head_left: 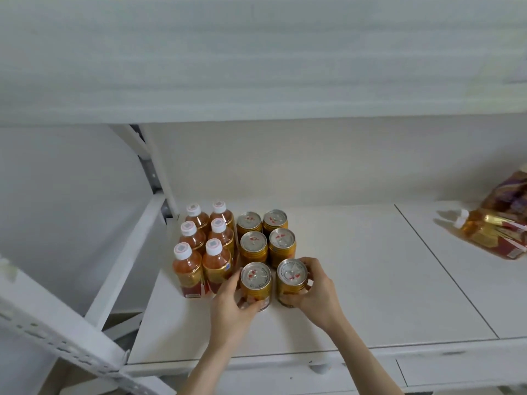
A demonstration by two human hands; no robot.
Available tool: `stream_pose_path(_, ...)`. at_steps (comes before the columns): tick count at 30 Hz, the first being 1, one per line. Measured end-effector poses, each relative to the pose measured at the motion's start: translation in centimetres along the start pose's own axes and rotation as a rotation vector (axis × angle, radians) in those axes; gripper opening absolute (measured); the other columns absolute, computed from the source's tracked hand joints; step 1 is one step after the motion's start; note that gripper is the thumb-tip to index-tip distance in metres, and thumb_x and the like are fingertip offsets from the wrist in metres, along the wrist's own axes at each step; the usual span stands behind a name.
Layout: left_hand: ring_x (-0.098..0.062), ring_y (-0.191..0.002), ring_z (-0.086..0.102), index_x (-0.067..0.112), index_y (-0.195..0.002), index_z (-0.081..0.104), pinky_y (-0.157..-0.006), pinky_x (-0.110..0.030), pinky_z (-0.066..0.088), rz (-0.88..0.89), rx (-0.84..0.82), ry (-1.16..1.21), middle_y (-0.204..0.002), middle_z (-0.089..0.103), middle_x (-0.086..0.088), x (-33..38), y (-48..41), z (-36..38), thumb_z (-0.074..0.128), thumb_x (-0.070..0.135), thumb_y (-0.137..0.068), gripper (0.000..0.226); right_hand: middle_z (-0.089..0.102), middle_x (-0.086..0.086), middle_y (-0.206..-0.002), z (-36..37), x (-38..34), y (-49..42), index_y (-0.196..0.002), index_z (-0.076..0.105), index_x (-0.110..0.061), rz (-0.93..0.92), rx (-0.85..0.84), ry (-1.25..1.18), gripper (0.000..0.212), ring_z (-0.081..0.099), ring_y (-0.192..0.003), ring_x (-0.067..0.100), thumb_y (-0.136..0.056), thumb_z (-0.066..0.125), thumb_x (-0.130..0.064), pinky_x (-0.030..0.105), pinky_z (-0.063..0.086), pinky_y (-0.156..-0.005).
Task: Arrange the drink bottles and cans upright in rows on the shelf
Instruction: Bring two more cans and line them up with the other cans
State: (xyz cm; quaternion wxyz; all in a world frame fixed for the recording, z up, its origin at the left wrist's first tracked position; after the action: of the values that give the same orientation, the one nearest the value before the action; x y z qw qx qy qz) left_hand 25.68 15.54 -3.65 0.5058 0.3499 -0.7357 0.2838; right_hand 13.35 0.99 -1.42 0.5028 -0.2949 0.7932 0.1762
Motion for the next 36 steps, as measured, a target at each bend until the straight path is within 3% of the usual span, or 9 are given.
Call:
stream_pose_path(3, 0.0, -0.109, 0.058, 0.022, -0.129, 0.055, -0.077, -0.005, 0.047, 0.022, 0.006, 0.018, -0.121, 0.062, 0.013, -0.1, -0.7, 0.2, 0.086, 0.008, -0.062, 0.075, 0.066, -0.017, -0.099, 0.5, -0.1, -0.9, -0.108, 0.049, -0.033, -0.009, -0.018, -0.014, 0.072, 0.06, -0.092, -0.005, -0.047, 0.088, -0.027, 0.023, 0.054, -0.074)
stream_pose_path(10, -0.003, -0.113, 0.059, 0.032, -0.135, 0.047, -0.092, -0.035, 0.054, -0.023, 0.007, 0.011, -0.126, 0.061, 0.018, -0.7, -1.4, 0.4, 0.081, 0.038, -0.057, 0.085, 0.067, -0.013, -0.103, 0.7, 0.4, -1.8, -0.106, 0.05, -0.034, -0.022, -0.039, -0.035, 0.07, 0.059, -0.096, -0.005, -0.051, 0.09, -0.014, 0.01, 0.05, -0.07)
stream_pose_path(15, -0.006, -0.116, 0.058, 0.031, -0.134, 0.048, -0.092, -0.032, 0.054, 0.005, 0.007, -0.026, -0.127, 0.061, 0.015, -0.8, -1.6, 0.4, 0.085, 0.016, -0.065, 0.08, 0.066, -0.012, -0.106, 0.5, 0.6, -2.1, -0.106, 0.05, -0.035, -0.026, -0.06, -0.037, 0.071, 0.059, -0.096, -0.006, -0.051, 0.09, -0.013, 0.012, 0.051, -0.069)
stream_pose_path(20, -0.01, -0.117, 0.058, 0.037, -0.133, 0.047, -0.091, -0.035, 0.055, 0.014, 0.017, -0.042, -0.127, 0.06, 0.012, -0.7, -1.6, 0.3, 0.086, 0.016, -0.064, 0.081, 0.063, -0.015, -0.106, 0.6, 0.8, -2.1, -0.103, 0.047, -0.038, -0.054, -0.061, -0.012, 0.071, 0.058, -0.095, -0.008, -0.053, 0.089, -0.009, 0.009, 0.05, -0.069)
stream_pose_path(23, -0.009, -0.118, 0.057, 0.045, -0.131, 0.045, -0.093, -0.041, 0.054, 0.002, 0.001, -0.032, -0.13, 0.058, 0.015, -0.8, -1.5, 0.2, 0.083, 0.033, -0.063, 0.079, 0.063, -0.017, -0.109, 0.5, 0.7, -1.9, -0.109, 0.046, -0.041, -0.075, -0.07, 0.016, 0.072, 0.057, -0.099, -0.007, -0.055, 0.089, -0.021, 0.011, 0.049, -0.072)
stream_pose_path(25, -0.008, -0.118, 0.056, 0.039, -0.134, 0.044, -0.095, -0.042, 0.053, 0.017, -0.016, -0.045, -0.131, 0.058, 0.015, -0.8, -1.2, 0.1, 0.082, 0.035, -0.064, 0.08, 0.063, -0.02, -0.112, 0.3, 0.5, -1.5, -0.119, 0.045, -0.037, -0.104, -0.092, 0.079, 0.073, 0.057, -0.102, -0.006, -0.058, 0.085, -0.037, 0.012, 0.047, -0.077)
stream_pose_path(30, -0.01, -0.126, 0.048, 0.023, -0.141, 0.039, -0.102, -0.03, 0.044, 0.181, 0.024, -0.308, -0.139, 0.05, 0.01, 0.1, 0.5, -0.8, 0.08, 0.036, -0.071, 0.083, 0.055, -0.009, -0.134, -1.2, 0.1, 0.2, -0.139, 0.031, -0.029, -0.151, -0.12, 0.271, 0.085, 0.053, -0.121, 0.012, -0.067, 0.065, -0.059, 0.034, 0.048, -0.094)
stream_pose_path(34, -0.018, -0.139, 0.029, 0.017, -0.148, 0.027, -0.107, -0.032, 0.035, 0.21, -0.057, -0.597, -0.153, 0.031, 0.0, 1.1, 2.6, -0.8, 0.065, 0.05, -0.08, 0.084, 0.041, -0.002, -0.148, -2.9, 0.5, 1.9, -0.148, 0.019, -0.023, -0.227, -0.07, 0.546, 0.078, 0.042, -0.132, 0.019, -0.085, 0.053, -0.055, 0.035, 0.04, -0.103)
stream_pose_path(36, -0.026, -0.139, 0.033, 0.009, -0.144, 0.034, -0.107, -0.035, 0.037, 0.252, -0.045, -0.722, -0.152, 0.033, -0.008, 1.5, 3.7, -0.6, 0.062, 0.05, -0.082, 0.079, 0.04, -0.002, -0.149, -3.9, 1.0, 2.8, -0.148, 0.022, -0.022, -0.258, -0.023, 0.66, 0.077, 0.041, -0.133, 0.02, -0.085, 0.038, -0.063, 0.035, 0.037, -0.104)
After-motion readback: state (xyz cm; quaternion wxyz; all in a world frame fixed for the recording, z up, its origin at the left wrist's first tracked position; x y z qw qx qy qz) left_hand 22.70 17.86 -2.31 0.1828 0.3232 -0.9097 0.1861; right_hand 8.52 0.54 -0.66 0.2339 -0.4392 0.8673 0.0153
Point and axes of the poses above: each hand's wrist, its own y-axis away from the middle knuckle, its own z-axis out of the palm, x = y × z, the point moved 1 cm from there along -y, towards the middle knuckle
